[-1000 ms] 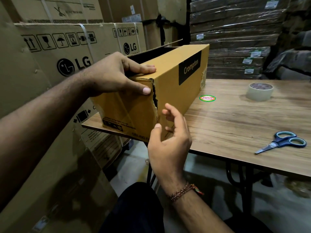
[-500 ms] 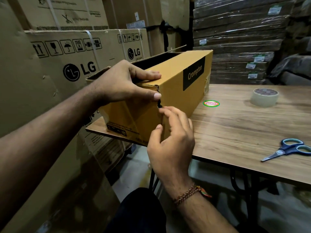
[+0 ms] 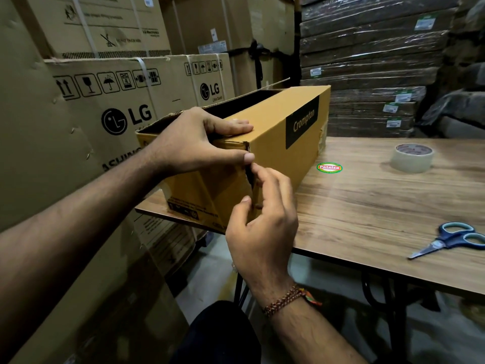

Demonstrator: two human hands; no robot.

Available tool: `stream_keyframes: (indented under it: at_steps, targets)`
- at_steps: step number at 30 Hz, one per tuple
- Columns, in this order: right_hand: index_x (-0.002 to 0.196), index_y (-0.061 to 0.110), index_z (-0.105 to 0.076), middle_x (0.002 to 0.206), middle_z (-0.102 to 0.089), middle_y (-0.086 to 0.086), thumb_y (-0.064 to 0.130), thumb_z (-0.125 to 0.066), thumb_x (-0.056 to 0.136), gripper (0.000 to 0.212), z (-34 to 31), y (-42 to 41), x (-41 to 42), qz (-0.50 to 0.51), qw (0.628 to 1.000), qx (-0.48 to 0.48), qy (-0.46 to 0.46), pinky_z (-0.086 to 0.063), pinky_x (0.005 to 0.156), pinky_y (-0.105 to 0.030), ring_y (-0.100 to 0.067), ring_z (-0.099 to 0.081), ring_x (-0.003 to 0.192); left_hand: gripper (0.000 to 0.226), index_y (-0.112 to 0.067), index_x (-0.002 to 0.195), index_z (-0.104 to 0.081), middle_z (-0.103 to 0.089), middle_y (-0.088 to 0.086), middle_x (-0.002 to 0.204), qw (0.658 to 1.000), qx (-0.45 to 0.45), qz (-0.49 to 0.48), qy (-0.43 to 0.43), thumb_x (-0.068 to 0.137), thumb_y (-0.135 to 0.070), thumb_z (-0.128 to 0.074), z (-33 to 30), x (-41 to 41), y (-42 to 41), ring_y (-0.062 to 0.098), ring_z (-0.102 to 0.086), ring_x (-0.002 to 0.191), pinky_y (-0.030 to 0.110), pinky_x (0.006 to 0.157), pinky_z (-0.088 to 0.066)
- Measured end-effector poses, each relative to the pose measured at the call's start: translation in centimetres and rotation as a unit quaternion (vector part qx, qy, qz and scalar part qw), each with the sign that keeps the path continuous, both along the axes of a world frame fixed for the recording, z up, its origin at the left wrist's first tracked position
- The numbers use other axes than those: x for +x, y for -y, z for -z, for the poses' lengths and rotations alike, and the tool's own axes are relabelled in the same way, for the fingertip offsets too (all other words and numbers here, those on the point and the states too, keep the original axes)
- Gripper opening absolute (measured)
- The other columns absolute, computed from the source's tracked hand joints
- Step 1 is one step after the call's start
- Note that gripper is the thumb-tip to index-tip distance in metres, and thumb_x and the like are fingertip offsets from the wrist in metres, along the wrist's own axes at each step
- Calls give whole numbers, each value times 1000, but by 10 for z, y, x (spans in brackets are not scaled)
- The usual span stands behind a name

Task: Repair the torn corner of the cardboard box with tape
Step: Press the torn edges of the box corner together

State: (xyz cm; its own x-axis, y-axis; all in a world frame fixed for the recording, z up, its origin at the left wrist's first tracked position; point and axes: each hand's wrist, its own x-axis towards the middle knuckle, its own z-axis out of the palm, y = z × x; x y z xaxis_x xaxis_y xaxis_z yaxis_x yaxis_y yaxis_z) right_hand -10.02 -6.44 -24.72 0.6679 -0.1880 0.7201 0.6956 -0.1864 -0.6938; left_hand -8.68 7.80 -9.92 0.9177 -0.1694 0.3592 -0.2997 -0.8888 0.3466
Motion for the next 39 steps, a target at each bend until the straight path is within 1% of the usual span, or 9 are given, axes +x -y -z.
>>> stream_keyframes:
  at_steps: [6,10,14,16,21,25,28,34,39]
  targets:
    - [139,13,-72,125,-62,-4,4,-68,82,58,1,3,2,6,998,-54,4,-33,96,0,-18,-59,115,81,-29,131,-71,-65,-18,138,1000,-3,-10,15,68,-79,-67,-1,2,-1,-32,-51,107,-3,85,-38]
    - [139,12,-72,127,-65,-2,4,-66,85,56,7,5,4,-33,999,-26,8,-54,100,-25,-18,-61,121,74,-28,130,-72,-67,-16,138,999,-23,-11,27,72,-74,-70,5,2,-3,-9,-56,128,11,99,-43]
    - [136,8,-73,130,-67,-3,1,-65,85,53,16,3,4,-33,999,5,2,-59,97,-42,-20,-64,122,67,-27,130,-72,-68,-15,136,999,-21,-21,40,76,-67,-70,7,2,-3,-8,-57,128,4,93,-43]
    - [141,10,-70,134,-62,-3,4,-69,83,58,18,2,0,-41,999,-24,0,-58,100,-39,-20,-61,125,69,-27,131,-71,-67,-15,137,999,-14,-22,39,76,-69,-69,6,3,-3,-11,-56,126,-3,87,-43]
    - [145,12,-67,134,-60,-4,9,-69,85,61,15,4,-3,-13,996,-90,-8,-31,105,-4,-18,-57,122,67,-26,131,-71,-67,-14,137,999,-15,-22,22,76,-64,-70,3,2,-2,-29,-52,107,-7,83,-40]
    - [136,8,-73,130,-67,-4,-2,-65,86,52,24,5,-2,-27,999,-14,-11,-54,99,-19,-20,-65,121,66,-27,131,-71,-67,-16,137,999,-16,-21,23,76,-65,-70,3,2,-1,-18,-55,119,-2,88,-43]
    - [137,10,-73,129,-65,-1,0,-67,85,53,29,4,-6,-59,998,0,-21,-58,87,-17,-18,-65,120,67,-26,131,-71,-67,-15,137,999,-22,-24,22,76,-64,-70,4,1,-1,-10,-56,127,4,92,-42]
    - [140,22,-73,117,-61,8,16,-67,87,54,26,13,-4,-122,988,18,-94,-59,86,-21,-12,-66,109,65,-29,130,-71,-66,-19,134,999,-25,-34,19,76,-64,-70,4,4,-1,-33,-50,103,-6,77,-42]
    - [126,14,-79,116,-74,8,4,-62,85,45,32,8,-12,-73,990,77,-91,-63,87,-31,-7,-72,99,65,-29,130,-71,-66,-19,136,999,-28,-35,19,76,-63,-71,4,1,2,-25,-51,110,3,84,-39]
